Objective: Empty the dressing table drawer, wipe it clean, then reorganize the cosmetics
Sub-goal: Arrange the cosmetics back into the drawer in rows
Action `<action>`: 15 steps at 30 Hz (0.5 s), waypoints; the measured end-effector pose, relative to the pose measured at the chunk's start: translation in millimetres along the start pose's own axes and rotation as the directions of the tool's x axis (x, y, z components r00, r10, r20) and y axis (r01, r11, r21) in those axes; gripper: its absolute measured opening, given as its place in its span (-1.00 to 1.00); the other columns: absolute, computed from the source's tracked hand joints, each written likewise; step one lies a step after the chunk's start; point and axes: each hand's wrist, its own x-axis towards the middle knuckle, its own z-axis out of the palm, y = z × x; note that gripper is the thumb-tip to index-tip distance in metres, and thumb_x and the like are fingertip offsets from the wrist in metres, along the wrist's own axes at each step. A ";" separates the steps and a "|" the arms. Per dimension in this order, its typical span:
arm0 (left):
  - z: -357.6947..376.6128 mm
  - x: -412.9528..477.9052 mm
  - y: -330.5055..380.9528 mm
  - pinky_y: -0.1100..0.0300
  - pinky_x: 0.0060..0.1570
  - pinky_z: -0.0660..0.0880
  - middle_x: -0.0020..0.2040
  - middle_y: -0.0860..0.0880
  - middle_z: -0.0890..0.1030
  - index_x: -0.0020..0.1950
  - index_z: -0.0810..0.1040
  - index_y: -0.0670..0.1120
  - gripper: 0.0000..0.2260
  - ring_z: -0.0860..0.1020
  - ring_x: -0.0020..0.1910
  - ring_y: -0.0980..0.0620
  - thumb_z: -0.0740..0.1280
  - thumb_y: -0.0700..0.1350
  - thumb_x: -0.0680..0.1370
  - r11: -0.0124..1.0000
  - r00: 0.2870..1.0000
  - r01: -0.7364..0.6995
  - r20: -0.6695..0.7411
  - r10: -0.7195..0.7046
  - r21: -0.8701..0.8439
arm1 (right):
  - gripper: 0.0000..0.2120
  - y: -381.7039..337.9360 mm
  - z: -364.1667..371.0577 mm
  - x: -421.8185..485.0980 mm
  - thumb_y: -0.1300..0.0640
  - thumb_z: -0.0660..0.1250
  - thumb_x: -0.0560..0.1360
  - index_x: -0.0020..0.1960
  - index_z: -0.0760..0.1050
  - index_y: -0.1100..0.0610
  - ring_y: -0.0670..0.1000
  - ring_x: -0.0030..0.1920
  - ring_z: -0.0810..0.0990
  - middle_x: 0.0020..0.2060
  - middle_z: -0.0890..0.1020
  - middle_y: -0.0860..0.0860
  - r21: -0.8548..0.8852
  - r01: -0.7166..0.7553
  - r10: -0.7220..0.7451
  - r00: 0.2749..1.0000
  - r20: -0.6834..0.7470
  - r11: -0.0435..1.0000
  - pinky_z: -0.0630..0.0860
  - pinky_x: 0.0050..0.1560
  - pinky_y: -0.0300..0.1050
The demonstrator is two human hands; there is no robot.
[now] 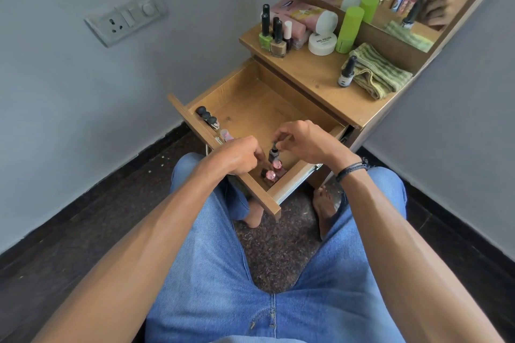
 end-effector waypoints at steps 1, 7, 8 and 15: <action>-1.4 -2.2 -1.7 0.01 0.23 0.51 0.21 -0.01 0.63 0.30 0.62 0.08 -0.63 0.55 0.22 -0.05 0.26 -0.27 0.61 1.000 0.999 0.017 -0.049 -0.017 -0.003 | -0.89 -1.5 0.8 2.8 0.19 0.37 0.60 0.10 0.63 0.09 0.01 -0.02 0.64 -0.03 0.67 -0.02 -0.001 0.007 -0.007 1.000 0.010 1.000 0.57 0.01 -0.05; -4.4 -8.5 -13.4 -0.07 0.28 0.51 0.10 -0.02 0.66 0.23 0.65 0.07 -0.64 0.48 0.27 -0.01 0.28 -0.30 0.58 0.999 0.988 0.025 -0.154 -0.031 -0.042 | -0.89 -6.6 4.8 17.4 0.22 0.41 0.57 0.07 0.65 0.07 -0.10 -0.07 0.66 -0.09 0.71 -0.08 -0.004 0.058 -0.057 0.990 0.133 0.998 0.60 0.07 -0.02; -5.4 -10.7 -11.8 -0.07 0.29 0.50 0.11 -0.02 0.62 0.26 0.64 0.07 -0.64 0.47 0.27 -0.02 0.28 -0.29 0.59 0.999 0.989 0.021 -0.148 -0.026 -0.035 | -0.88 -6.0 5.5 19.0 0.23 0.41 0.56 0.06 0.66 0.07 -0.12 -0.07 0.66 -0.10 0.71 -0.09 0.001 0.067 -0.066 0.984 0.164 0.998 0.60 0.07 -0.03; -3.7 -14.1 -3.2 0.09 0.10 0.53 -0.05 -0.02 0.52 0.28 0.63 0.07 -0.68 0.54 0.01 -0.04 0.29 -0.24 0.62 1.000 0.991 -0.022 -0.132 0.022 0.002 | -0.76 -3.6 6.8 19.5 0.30 0.34 0.54 0.06 0.72 0.08 -0.20 -0.05 0.64 -0.10 0.72 -0.13 0.050 0.084 -0.094 0.964 0.248 0.995 0.55 0.06 -0.22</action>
